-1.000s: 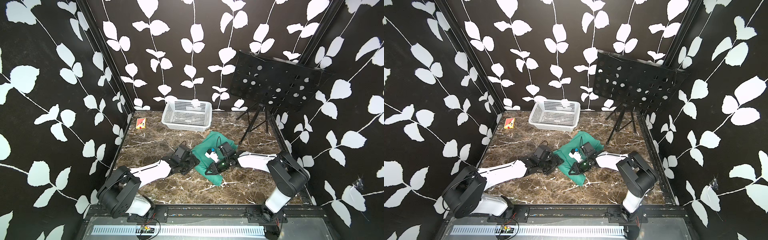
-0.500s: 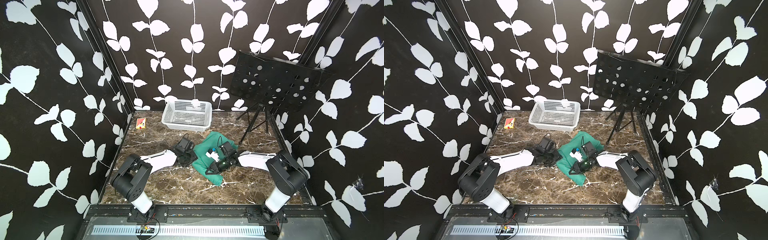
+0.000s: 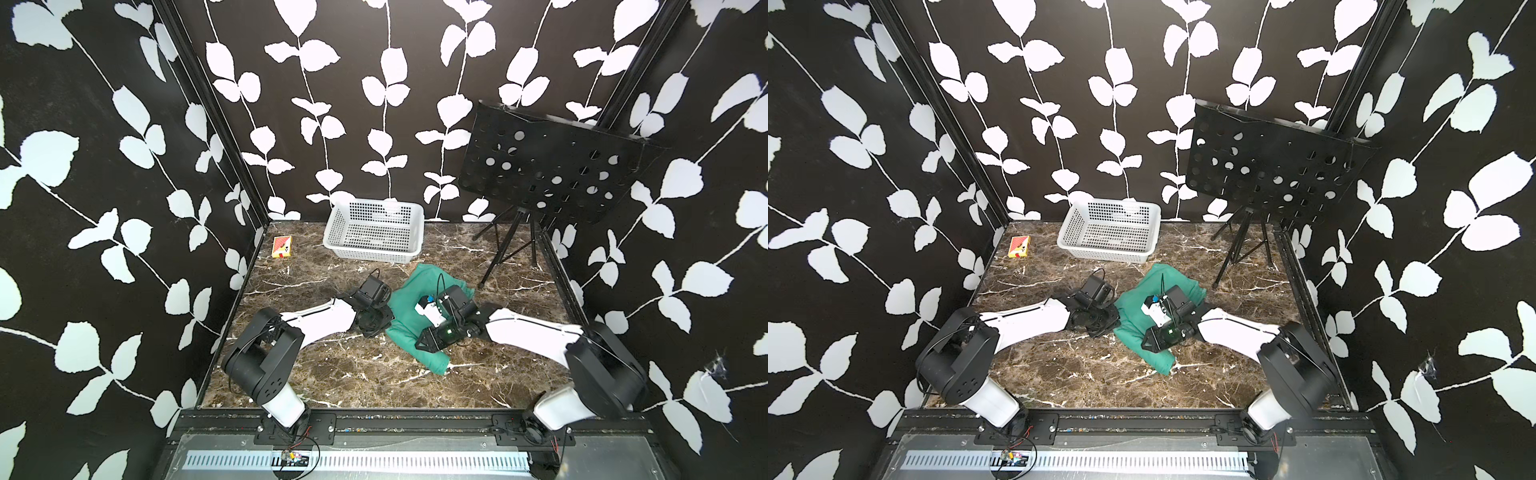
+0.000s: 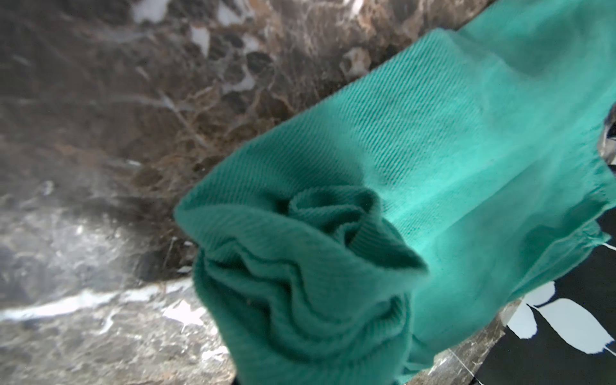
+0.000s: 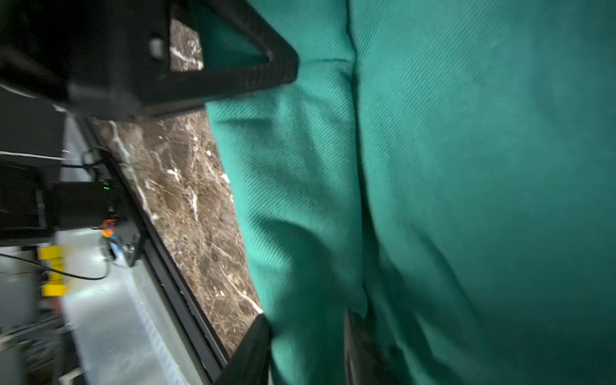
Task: Roll up the long pants
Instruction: Roll the long pant at the center of the board.
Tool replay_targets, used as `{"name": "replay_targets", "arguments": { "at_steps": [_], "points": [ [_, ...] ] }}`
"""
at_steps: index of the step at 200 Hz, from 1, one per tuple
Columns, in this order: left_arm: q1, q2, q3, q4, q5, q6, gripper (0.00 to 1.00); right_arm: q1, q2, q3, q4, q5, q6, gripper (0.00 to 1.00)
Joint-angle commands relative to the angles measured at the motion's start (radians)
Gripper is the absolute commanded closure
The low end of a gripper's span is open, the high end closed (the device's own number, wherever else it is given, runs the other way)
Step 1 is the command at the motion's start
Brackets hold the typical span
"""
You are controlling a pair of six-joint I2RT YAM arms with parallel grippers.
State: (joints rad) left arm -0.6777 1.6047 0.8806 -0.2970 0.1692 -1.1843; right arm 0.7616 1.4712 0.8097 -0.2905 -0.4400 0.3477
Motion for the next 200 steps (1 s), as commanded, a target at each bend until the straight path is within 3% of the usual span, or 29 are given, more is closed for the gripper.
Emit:
{"name": "replay_targets", "arguments": {
  "at_steps": [1, 15, 34, 64, 92, 121, 138, 161, 180, 200],
  "points": [
    [-0.017, -0.008, -0.001, -0.146, -0.011, -0.033, 1.0, 0.105, -0.111, -0.065, -0.016, 0.377, -0.034, 0.53],
    [-0.017, 0.001, 0.01, -0.156, -0.008, -0.041, 1.0, 0.2, -0.191, -0.121, 0.068, 0.538, -0.091, 0.43],
    [-0.017, 0.003, 0.009, -0.157, -0.005, -0.059, 1.0, 0.318, -0.259, -0.175, 0.163, 0.696, -0.224, 0.38],
    [-0.016, 0.003, 0.003, -0.156, -0.014, -0.092, 1.0, 0.494, -0.189, -0.171, 0.206, 0.827, -0.404, 0.36],
    [-0.017, 0.003, 0.005, -0.152, -0.019, -0.119, 1.0, 0.585, -0.033, -0.12, 0.203, 0.924, -0.4, 0.35],
    [-0.017, -0.002, 0.01, -0.16, -0.022, -0.13, 1.0, 0.589, 0.085, -0.121, 0.246, 1.083, -0.298, 0.37],
    [-0.017, -0.006, 0.011, -0.172, -0.022, -0.132, 1.0, 0.587, 0.106, -0.126, 0.248, 1.13, -0.264, 0.42],
    [-0.017, -0.017, 0.01, -0.182, -0.025, -0.139, 1.0, 0.568, 0.1, -0.138, 0.238, 1.117, -0.223, 0.55],
    [-0.017, -0.03, 0.006, -0.189, -0.029, -0.149, 1.0, 0.55, 0.094, -0.136, 0.21, 1.099, -0.182, 0.71],
    [-0.016, -0.049, 0.003, -0.196, -0.036, -0.154, 1.0, 0.539, 0.083, -0.12, 0.163, 1.069, -0.138, 0.96]
  ]
}}
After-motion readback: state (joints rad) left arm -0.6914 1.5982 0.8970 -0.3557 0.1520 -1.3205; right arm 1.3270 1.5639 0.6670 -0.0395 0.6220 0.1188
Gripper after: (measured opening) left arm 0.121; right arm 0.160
